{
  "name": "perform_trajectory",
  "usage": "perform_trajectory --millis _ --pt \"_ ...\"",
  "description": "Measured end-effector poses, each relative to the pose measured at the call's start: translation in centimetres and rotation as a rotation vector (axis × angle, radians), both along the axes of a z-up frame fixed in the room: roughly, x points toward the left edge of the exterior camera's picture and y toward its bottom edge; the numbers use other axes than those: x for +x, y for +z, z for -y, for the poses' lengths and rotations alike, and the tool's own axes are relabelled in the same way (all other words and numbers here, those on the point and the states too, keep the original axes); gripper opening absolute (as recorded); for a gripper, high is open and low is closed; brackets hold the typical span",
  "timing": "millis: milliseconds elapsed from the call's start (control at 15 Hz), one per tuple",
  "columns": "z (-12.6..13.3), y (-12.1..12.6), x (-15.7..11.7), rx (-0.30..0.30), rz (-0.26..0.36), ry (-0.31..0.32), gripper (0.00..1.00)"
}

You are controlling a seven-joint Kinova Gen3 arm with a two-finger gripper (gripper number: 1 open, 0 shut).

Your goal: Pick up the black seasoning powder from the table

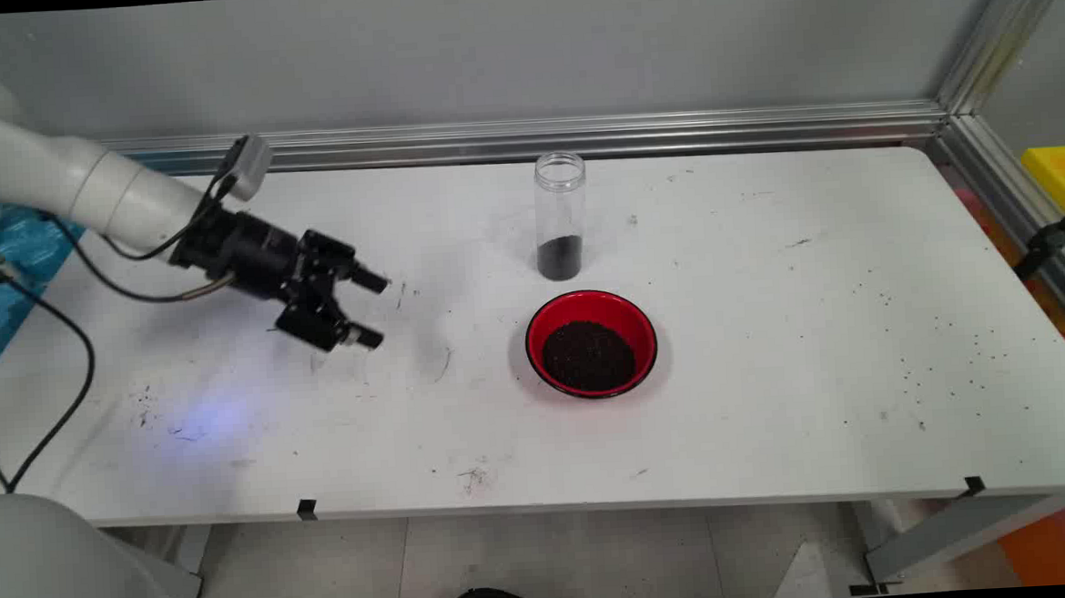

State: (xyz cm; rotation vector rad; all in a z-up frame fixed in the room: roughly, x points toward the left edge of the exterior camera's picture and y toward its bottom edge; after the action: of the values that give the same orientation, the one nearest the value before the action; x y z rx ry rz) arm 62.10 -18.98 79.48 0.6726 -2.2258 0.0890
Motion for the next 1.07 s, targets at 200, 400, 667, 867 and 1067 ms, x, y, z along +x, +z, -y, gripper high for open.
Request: perform_trajectory --millis 200,400,667,867,1067 --pt "2.0 0.2 -1.2 -0.034 -0.014 0.036 1.00" --pt "4.0 0.3 -2.5 -0.071 -0.022 0.064 1.00" --pt "5.8 0.2 -3.7 -0.111 -0.027 0.078 1.00" --pt "7.0 0.0 -4.6 -0.140 -0.026 0.081 1.00" --pt "8.4 -0.3 -5.9 -0.187 -0.020 0.076 1.00"
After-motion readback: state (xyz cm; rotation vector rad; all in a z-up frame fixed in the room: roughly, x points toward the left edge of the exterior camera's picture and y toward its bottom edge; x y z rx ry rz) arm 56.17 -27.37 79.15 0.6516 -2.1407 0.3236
